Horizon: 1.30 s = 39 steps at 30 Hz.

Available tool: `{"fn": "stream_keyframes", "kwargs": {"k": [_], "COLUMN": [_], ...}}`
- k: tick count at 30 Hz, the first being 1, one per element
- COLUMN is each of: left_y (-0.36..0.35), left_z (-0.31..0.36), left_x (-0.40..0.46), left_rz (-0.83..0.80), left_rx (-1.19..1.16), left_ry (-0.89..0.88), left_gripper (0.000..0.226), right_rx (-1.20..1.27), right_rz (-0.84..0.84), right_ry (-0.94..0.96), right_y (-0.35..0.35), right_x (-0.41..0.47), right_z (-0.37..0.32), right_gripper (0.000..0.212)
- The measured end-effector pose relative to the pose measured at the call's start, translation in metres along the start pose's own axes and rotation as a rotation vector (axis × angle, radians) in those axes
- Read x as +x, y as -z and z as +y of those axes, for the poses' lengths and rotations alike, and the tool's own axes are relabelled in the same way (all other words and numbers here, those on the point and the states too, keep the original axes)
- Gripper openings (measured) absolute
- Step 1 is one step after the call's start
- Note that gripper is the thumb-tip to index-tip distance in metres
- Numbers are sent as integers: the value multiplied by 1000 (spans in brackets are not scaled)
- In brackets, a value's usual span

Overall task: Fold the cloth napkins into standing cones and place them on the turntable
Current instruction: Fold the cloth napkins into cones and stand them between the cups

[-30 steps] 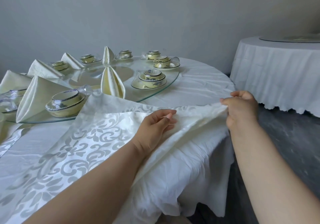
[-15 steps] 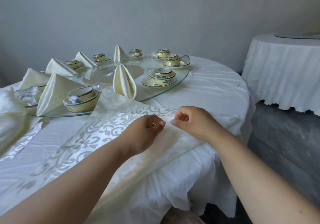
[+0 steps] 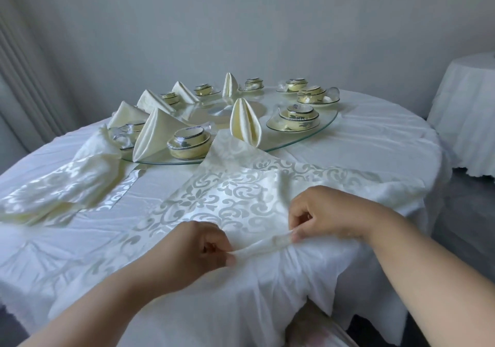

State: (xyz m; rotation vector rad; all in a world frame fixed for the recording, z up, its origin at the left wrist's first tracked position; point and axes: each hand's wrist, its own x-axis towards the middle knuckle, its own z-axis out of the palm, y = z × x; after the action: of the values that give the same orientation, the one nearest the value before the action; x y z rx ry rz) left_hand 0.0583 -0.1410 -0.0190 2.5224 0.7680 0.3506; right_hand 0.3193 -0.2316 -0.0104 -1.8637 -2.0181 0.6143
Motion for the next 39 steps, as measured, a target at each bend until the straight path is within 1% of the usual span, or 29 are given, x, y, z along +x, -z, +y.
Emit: {"fn": "stream_keyframes", "kwargs": {"k": [2, 3, 4, 5, 6, 8, 9, 11, 12, 13, 14, 16, 18, 20, 23, 24, 26, 28, 32, 36, 38, 39], "left_y": [4, 7, 8, 10, 11, 13, 13, 7, 5, 3, 2, 2, 5, 13, 30, 35, 40, 41, 37, 30, 27, 26], "left_z": [7, 10, 12, 11, 7, -4, -9, -19, -22, -24, -25, -29, -36, -42, -55, -60, -69, -78, -90, -95, -98, -100], "left_x": [-7, -10, -11, -9, -5, 7, 12, 22, 26, 30, 33, 37, 41, 46, 64, 70, 83, 93, 106, 113, 113, 113], "left_rz": [-119, -173, -181, -125, -23, 144, 175, 177, 196, 214, 236, 262, 265, 289, 377, 400, 423, 422, 409, 387, 384, 378], "left_rx": [-81, -105, -83, -26, 52, 219, 299, 350, 334, 306, 276, 225, 179, 125, 115, 121, 141, 166, 201, 195, 172, 163], "left_ry": [26, 50, 71, 93, 119, 223, 302, 441, 486, 525, 546, 568, 567, 564, 547, 548, 559, 578, 606, 622, 630, 636], "left_gripper": [15, 16, 25, 34, 36, 31, 39, 56, 58, 54, 47, 28, 25, 24, 26, 26, 25, 25, 23, 21, 23, 25], "right_rx": [-9, -17, -28, -30, -18, 2, -20, -133, -202, -262, -301, -299, -291, -213, -84, -70, -57, -85, -252, -398, -432, -410], "right_rz": [-139, -191, -213, -204, -166, -21, 53, 130, 126, 108, 86, 49, 26, 133, 344, 388, 449, 479, 516, 583, 624, 617], "right_ry": [-35, -47, -61, -81, -102, -152, -185, -275, -321, -364, -398, -409, -362, -320, -289, -285, -287, -295, -298, -309, -361, -406], "right_y": [8, 12, 18, 23, 30, 40, 42, 40, 35, 29, 23, 16, 19, 26, 36, 38, 40, 40, 35, 31, 32, 34], "right_x": [-13, -19, -21, -19, -14, 10, 26, 60, 77, 92, 104, 119, 126, 132, 148, 154, 168, 179, 195, 196, 190, 186], "right_z": [-10, -15, -20, -23, -25, -27, -26, -22, -19, -13, -8, -2, -2, 0, 2, 1, 0, -1, 1, 3, 7, 11], "right_gripper": [11, 13, 17, 20, 22, 25, 29, 43, 51, 55, 52, 37, 25, 19, 30, 32, 30, 28, 21, 32, 37, 40]}}
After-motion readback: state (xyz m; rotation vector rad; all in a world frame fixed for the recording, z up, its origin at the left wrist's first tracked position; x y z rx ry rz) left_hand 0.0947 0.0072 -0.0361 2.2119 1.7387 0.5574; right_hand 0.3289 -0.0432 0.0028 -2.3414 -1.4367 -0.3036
